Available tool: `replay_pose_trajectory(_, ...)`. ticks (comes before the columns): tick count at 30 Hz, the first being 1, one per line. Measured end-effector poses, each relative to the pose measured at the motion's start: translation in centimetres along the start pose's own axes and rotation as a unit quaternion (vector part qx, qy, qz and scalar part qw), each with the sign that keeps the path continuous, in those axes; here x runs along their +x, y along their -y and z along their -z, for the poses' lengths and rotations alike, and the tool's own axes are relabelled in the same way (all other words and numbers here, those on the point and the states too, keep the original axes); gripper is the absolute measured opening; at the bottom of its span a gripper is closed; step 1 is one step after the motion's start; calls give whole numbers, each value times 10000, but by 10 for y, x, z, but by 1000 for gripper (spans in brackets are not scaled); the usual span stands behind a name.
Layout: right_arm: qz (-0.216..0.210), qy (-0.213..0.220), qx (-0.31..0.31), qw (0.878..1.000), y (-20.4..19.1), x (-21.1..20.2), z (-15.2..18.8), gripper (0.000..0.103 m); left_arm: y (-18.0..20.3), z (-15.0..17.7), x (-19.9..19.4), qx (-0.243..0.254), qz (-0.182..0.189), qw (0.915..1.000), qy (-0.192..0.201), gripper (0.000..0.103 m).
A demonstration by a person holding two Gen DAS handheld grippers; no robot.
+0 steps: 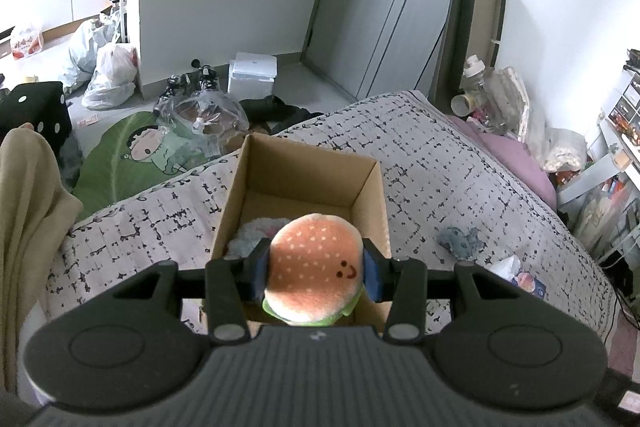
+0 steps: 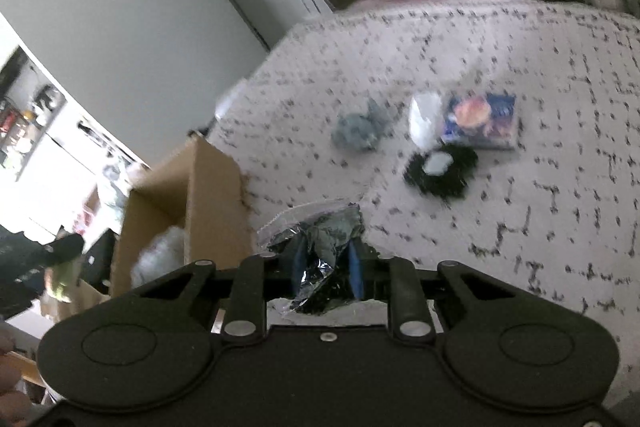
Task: Organize soft objects
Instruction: 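Carry the hamburger plush over the box with the left gripper while the right gripper lifts the black bag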
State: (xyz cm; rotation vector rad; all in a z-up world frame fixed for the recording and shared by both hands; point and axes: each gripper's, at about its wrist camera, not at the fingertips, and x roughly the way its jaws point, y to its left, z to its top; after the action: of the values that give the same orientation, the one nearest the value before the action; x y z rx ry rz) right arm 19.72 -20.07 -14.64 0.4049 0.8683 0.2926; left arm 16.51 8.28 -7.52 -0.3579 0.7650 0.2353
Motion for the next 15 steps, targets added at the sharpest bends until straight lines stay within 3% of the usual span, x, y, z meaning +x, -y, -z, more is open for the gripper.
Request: replay_pose_trajectory(15,-544,661,-339,9958,-22,-7,-32,22,-12,-13,14,109,74,9999,-49,45)
